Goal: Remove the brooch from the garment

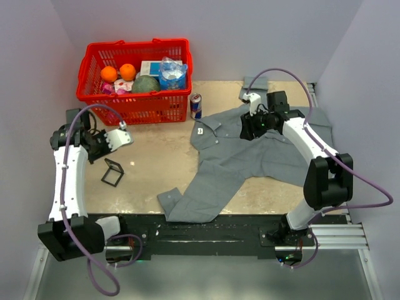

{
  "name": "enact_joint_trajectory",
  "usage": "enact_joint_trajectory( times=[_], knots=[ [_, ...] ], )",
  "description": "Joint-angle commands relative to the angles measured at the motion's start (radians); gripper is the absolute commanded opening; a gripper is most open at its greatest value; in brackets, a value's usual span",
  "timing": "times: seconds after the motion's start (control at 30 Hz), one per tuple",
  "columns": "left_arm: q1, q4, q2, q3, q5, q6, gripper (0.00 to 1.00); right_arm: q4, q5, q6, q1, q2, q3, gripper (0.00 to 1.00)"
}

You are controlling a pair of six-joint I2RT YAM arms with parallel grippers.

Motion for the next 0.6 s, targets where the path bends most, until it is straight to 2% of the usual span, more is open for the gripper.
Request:
enact_joint_trajectory(
  times=[0.0, 0.07, 0.2, 0.37, 0.57],
  knots=[
    [0.165, 0.033, -0.046, -0.116, 0.038, 0.283, 0.0, 0.051, -0.058, 0.047, 0.01, 0.007, 0.073, 0.53],
    [0.217, 0.05, -0.037, -0.168, 0.087, 0.351, 0.0, 0.049, -0.056, 0.046, 0.018, 0.008, 0.079, 0.53],
    [0.233, 0.036, -0.023, -0.248, 0.156, 0.526, 0.0, 0.035, -0.049, 0.035, 0.021, 0.002, 0.071, 0.53],
    [0.233, 0.174, -0.077, -0.408, 0.187, 0.682, 0.0, 0.012, -0.038, 0.009, 0.028, -0.024, 0.056, 0.53],
    [0.233, 0.347, -0.091, -0.506, 0.227, 0.703, 0.0, -0.063, -0.015, -0.031, 0.034, -0.016, 0.108, 0.53]
  ],
)
